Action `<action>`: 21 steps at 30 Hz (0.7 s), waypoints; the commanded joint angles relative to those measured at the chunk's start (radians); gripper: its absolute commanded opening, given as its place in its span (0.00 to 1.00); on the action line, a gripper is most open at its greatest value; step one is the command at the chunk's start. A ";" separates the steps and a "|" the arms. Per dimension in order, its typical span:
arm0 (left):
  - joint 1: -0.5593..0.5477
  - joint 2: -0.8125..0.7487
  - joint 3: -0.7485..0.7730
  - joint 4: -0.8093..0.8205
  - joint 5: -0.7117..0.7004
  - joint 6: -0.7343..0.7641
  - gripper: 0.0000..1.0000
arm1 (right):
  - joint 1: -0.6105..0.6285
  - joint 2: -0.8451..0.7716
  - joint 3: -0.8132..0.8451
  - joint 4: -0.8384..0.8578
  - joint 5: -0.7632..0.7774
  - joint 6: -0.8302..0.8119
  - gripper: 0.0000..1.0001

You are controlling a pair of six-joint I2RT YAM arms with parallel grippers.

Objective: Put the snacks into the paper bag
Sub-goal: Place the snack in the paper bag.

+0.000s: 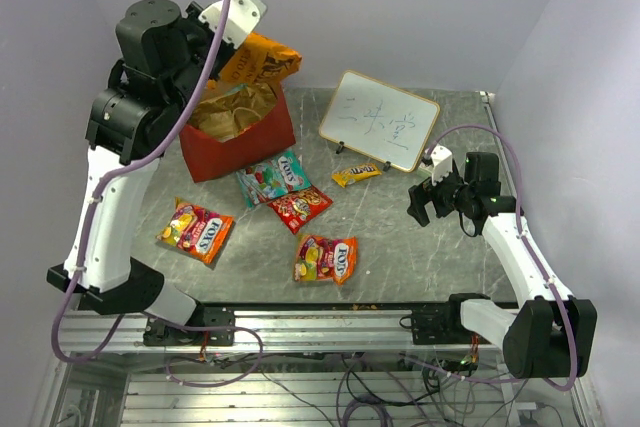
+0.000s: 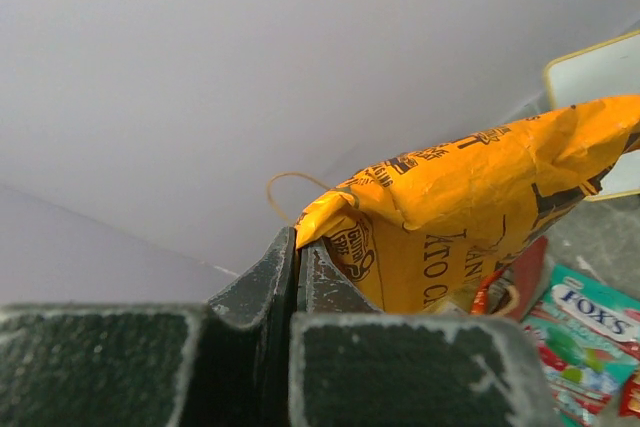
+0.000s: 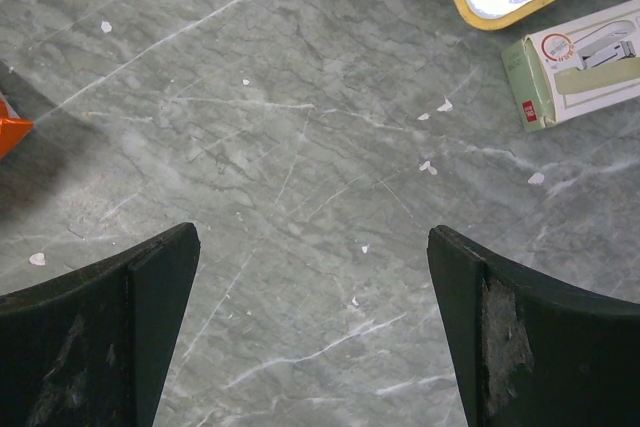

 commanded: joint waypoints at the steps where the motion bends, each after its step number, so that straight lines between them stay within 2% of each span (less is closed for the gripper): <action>1: 0.080 0.004 -0.029 0.130 0.002 0.055 0.07 | -0.007 -0.006 -0.003 0.001 -0.015 -0.011 0.98; 10: 0.211 0.053 -0.099 0.145 0.105 0.092 0.07 | -0.007 -0.014 -0.006 0.002 -0.016 -0.012 0.98; 21: 0.252 0.162 -0.084 0.120 0.195 0.102 0.07 | -0.007 -0.016 -0.006 -0.002 -0.018 -0.015 0.98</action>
